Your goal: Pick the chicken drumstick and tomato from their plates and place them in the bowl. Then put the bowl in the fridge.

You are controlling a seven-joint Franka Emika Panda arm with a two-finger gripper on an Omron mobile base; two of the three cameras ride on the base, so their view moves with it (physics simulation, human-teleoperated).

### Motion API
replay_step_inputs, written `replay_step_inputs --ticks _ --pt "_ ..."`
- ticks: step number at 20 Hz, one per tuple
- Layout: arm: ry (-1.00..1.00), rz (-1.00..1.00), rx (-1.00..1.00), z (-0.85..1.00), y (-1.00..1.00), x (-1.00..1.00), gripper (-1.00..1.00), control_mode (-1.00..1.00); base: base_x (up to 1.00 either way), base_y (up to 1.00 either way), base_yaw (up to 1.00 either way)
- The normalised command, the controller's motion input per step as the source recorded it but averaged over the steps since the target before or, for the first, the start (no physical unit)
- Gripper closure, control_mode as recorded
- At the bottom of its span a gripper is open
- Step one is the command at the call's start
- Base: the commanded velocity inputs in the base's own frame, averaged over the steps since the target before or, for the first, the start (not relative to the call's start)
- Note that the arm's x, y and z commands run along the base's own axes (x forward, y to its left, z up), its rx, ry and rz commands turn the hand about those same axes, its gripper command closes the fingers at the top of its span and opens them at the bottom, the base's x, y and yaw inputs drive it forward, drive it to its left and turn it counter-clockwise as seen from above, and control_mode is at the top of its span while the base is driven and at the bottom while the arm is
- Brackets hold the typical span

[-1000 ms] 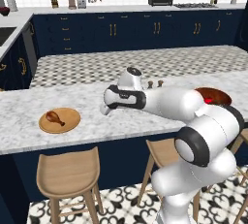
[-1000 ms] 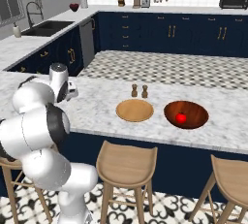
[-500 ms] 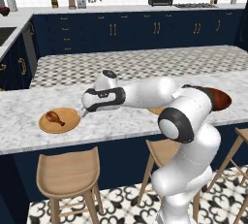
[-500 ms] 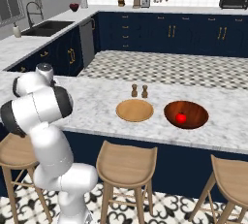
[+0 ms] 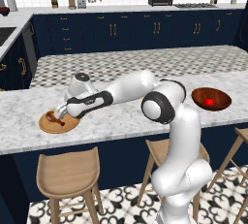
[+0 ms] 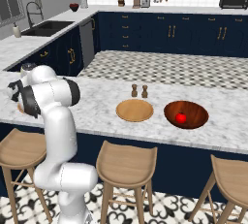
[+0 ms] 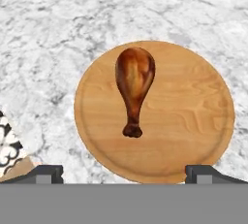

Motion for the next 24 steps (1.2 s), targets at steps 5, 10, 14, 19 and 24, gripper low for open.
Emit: replay_step_inputs --ticks 5,10,14,19,24 --pt "0.15 0.0 -0.1 -0.32 0.5 0.31 -1.0 -1.0 0.0 0.0 0.0" --pt "0.11 0.0 -0.09 -0.53 0.08 0.38 -1.0 -1.0 0.0 0.0 0.0" --pt "0.01 0.01 -0.06 -0.37 0.0 0.31 -1.0 -1.0 0.0 0.0 0.0" --pt "0.0 0.03 -0.02 -0.25 0.05 0.28 -1.0 -1.0 0.0 0.0 0.0" --pt "0.0 0.03 0.0 -0.39 0.02 0.15 -1.0 -1.0 0.0 0.0 0.0"
